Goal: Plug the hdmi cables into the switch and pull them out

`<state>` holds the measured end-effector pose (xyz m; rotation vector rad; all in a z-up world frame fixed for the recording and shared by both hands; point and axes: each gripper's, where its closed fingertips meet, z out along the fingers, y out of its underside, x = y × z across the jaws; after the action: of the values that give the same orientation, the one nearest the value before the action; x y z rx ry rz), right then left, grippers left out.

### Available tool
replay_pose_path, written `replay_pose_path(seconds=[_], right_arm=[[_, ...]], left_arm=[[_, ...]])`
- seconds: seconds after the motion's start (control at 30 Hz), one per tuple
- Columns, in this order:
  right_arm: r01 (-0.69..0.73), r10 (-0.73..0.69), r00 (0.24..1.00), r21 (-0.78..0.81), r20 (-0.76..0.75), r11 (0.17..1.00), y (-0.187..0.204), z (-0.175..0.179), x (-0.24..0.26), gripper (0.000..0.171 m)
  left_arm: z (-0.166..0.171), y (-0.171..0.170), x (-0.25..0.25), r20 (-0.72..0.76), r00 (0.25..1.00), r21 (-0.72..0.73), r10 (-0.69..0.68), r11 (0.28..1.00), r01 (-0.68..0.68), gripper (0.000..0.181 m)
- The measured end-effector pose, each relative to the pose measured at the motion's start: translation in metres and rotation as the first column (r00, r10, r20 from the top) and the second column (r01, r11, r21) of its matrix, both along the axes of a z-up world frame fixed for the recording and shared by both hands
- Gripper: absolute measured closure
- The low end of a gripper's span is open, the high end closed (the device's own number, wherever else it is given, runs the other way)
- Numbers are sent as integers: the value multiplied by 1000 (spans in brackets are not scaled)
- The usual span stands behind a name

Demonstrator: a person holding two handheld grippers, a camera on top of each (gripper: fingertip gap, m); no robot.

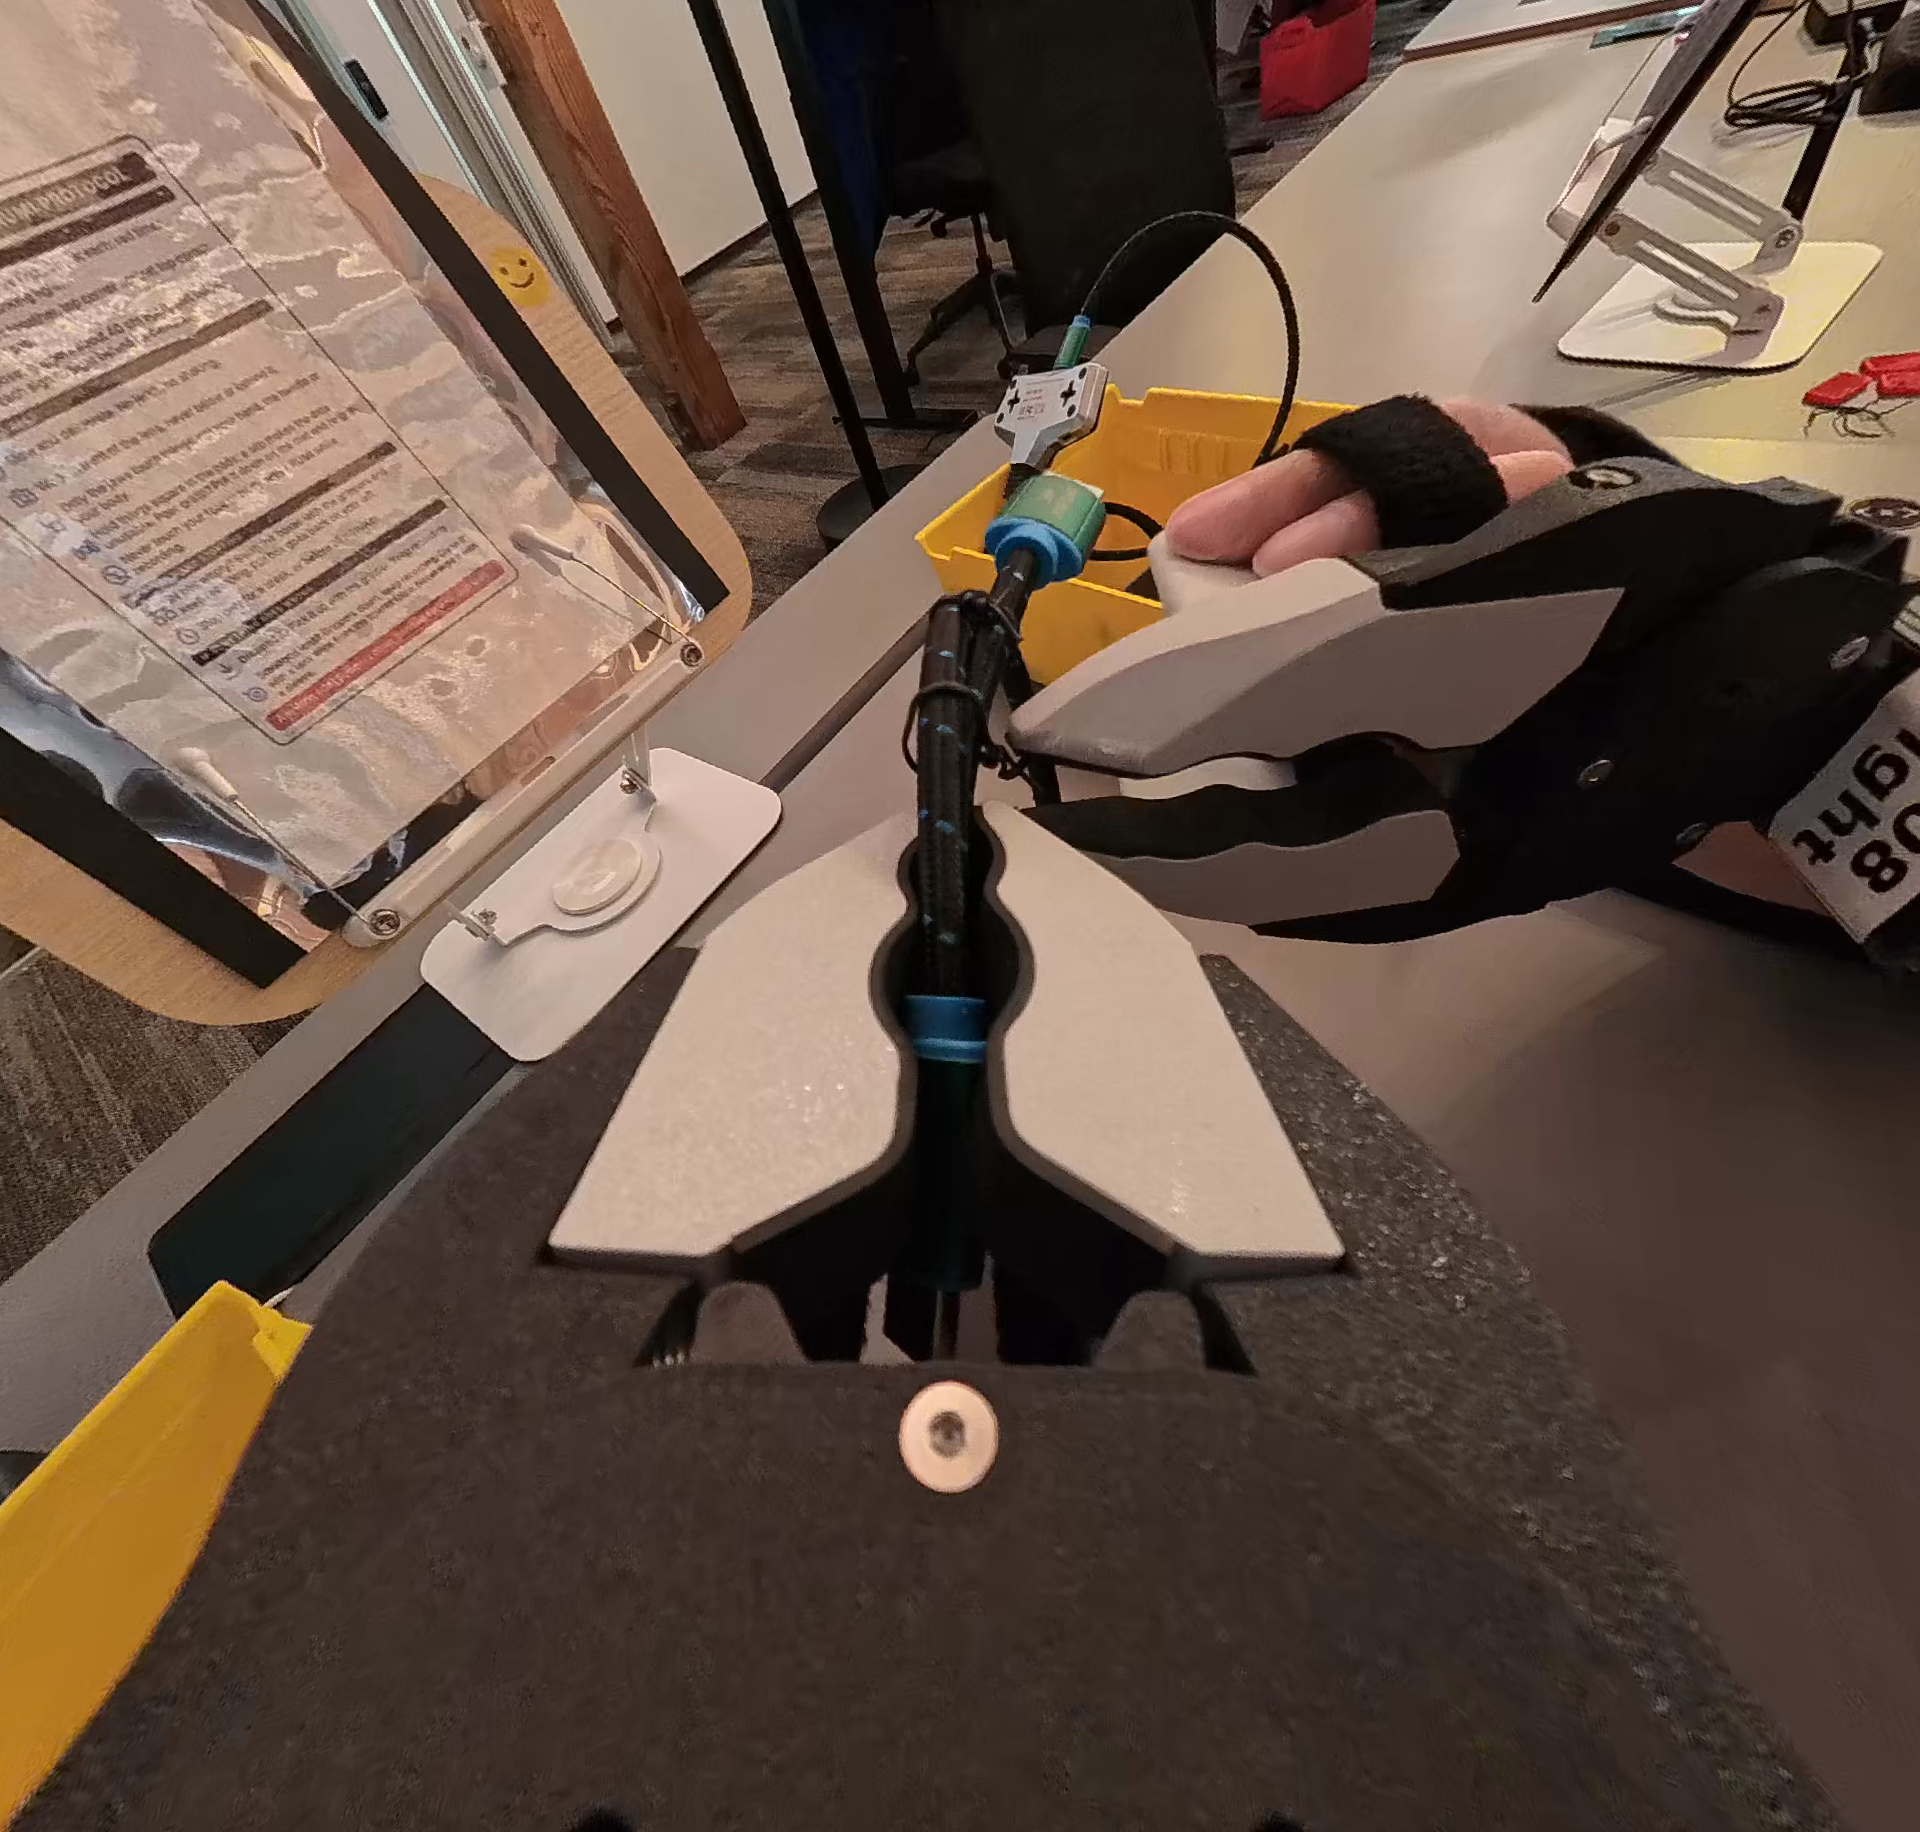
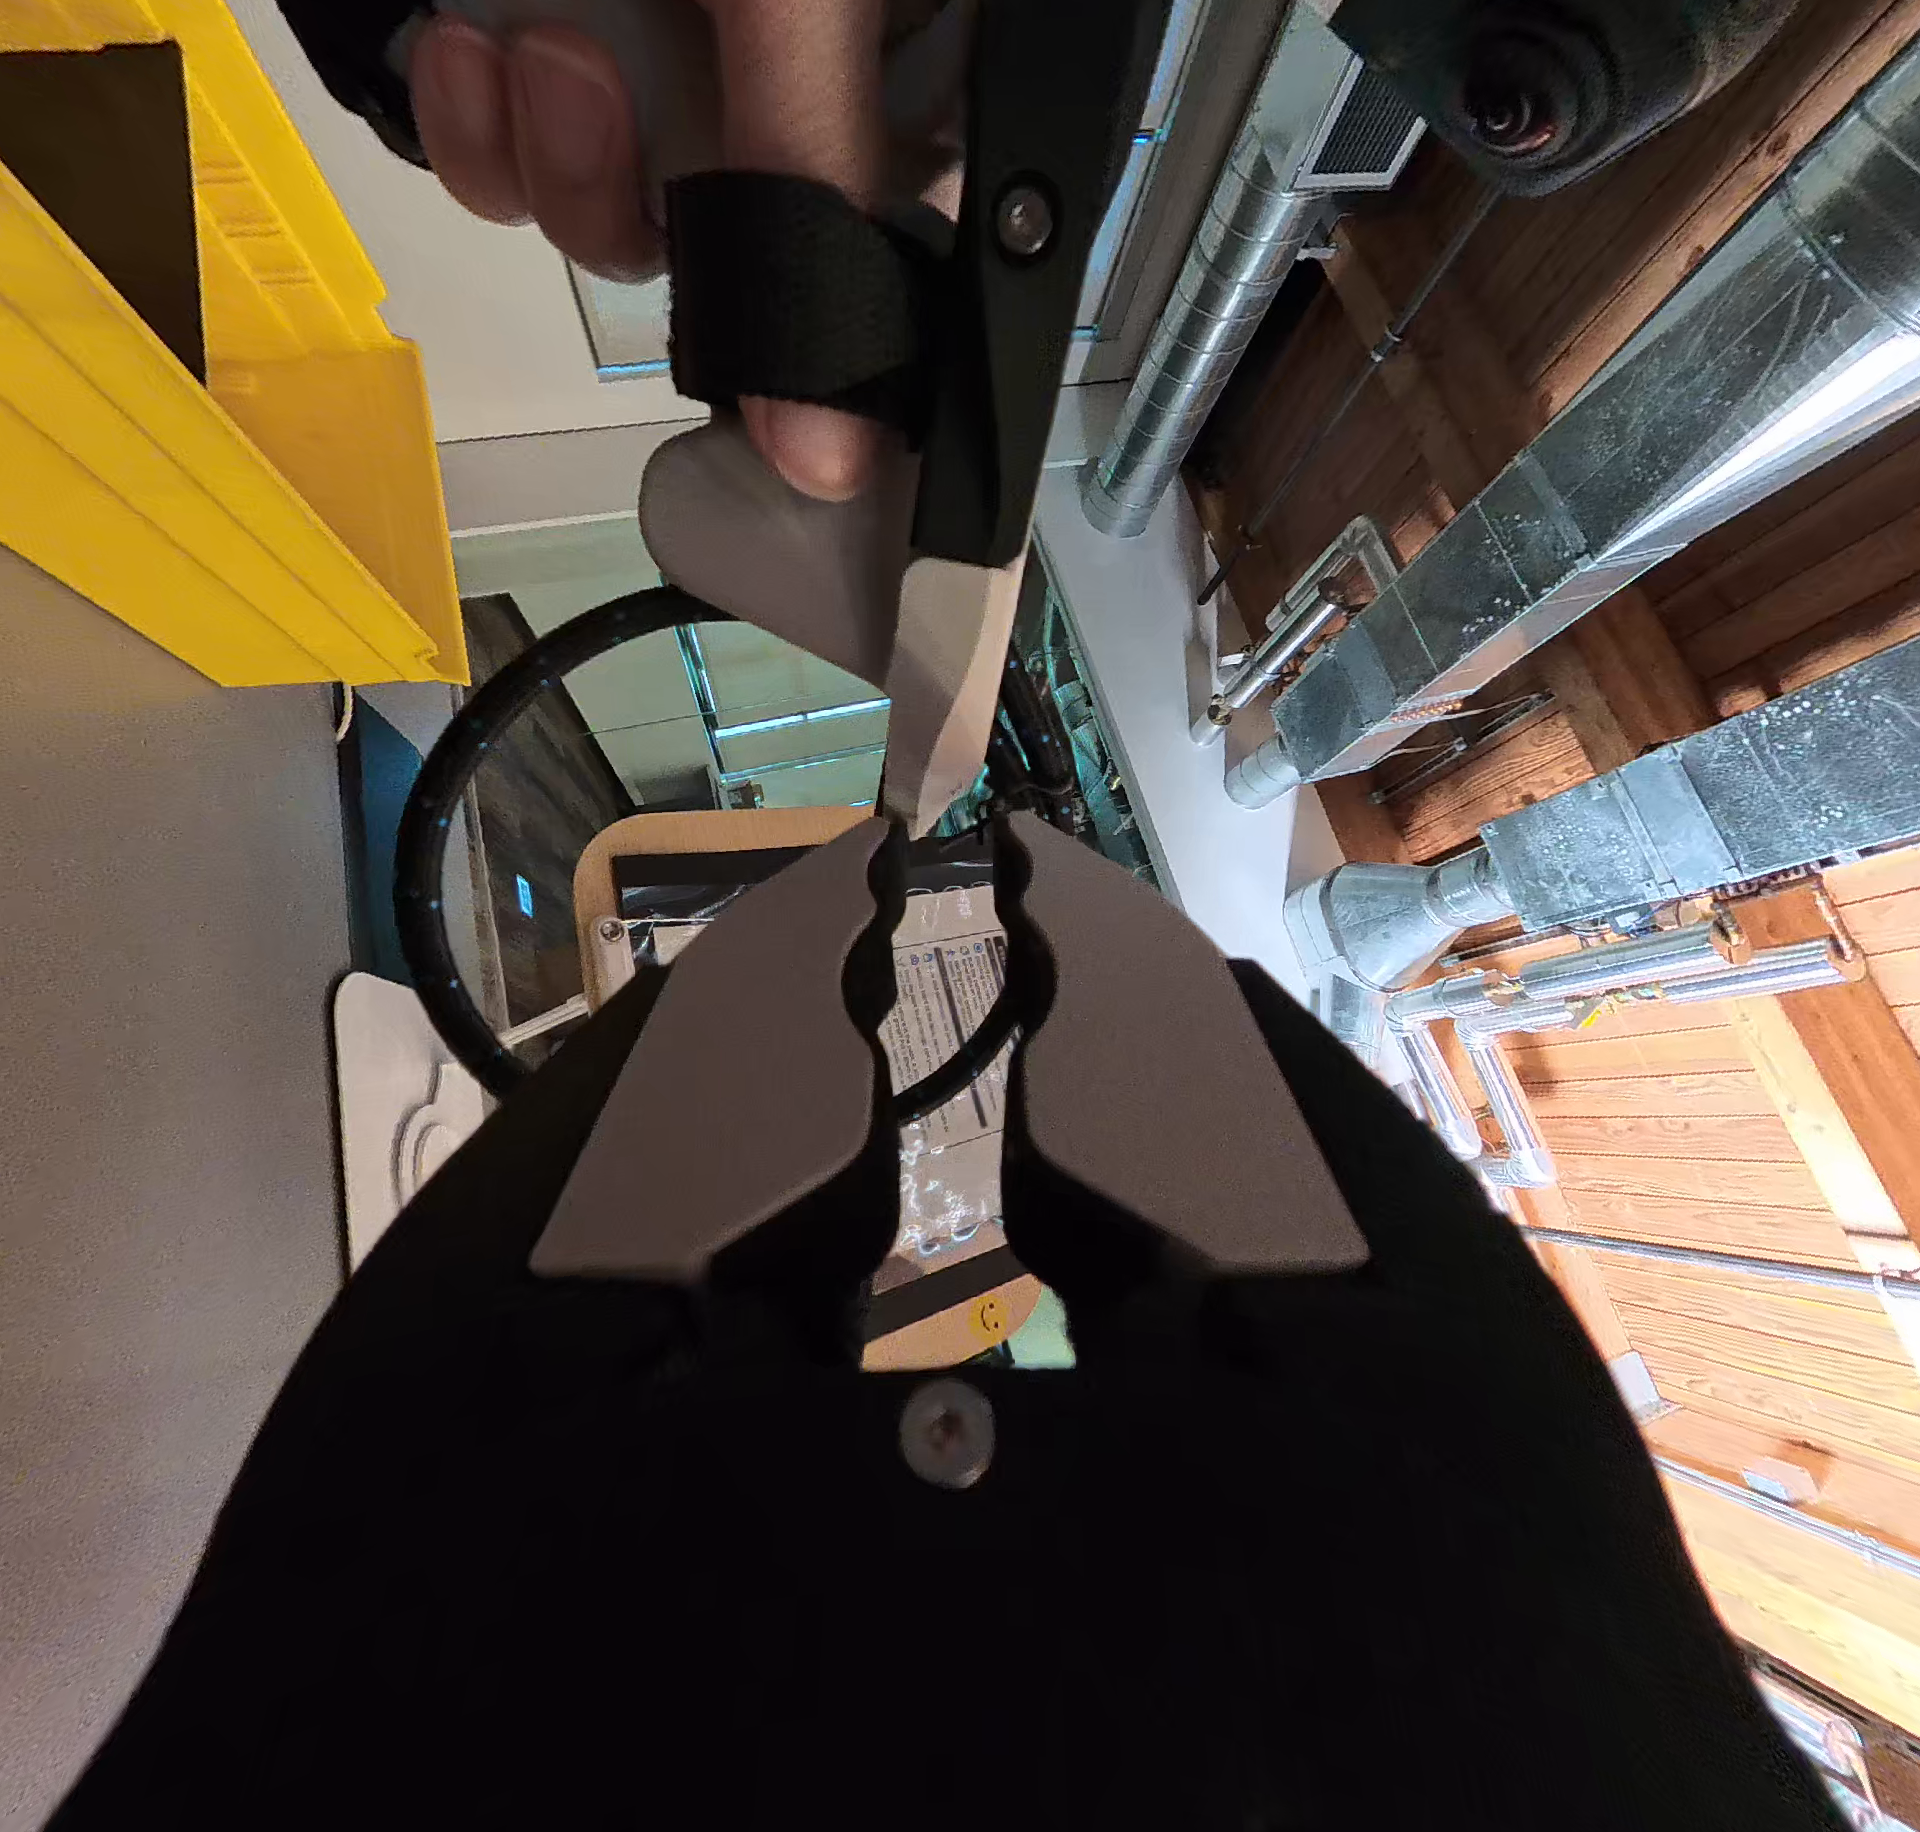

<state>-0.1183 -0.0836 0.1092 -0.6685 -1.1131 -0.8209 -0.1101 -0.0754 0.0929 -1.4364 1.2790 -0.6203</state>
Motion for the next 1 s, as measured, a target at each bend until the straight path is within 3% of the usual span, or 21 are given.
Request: replay_pose_path(seconds=[0.33, 0.53, 0.77, 1.0], right_arm=[[32, -40, 984, 48, 175, 998, -4, -4, 8, 145], [18, -42, 980, 128, 192, 992, -8, -1, 4, 145], [5, -42, 976, 171, 214, 985, -10, -3, 3, 154], [17, -47, 972, 130, 232, 991, -11, -5, 1, 159]], left_arm=[[-6, -6, -1, -27, 998, -60, -50, 997, 48, 177], [-8, -12, 0, -23, 995, -129, -98, 987, 94, 177], [-9, -18, 4, 18, 988, -230, -156, 960, 156, 177], [-14, -14, 4, -19, 992, -194, -129, 973, 122, 177]])
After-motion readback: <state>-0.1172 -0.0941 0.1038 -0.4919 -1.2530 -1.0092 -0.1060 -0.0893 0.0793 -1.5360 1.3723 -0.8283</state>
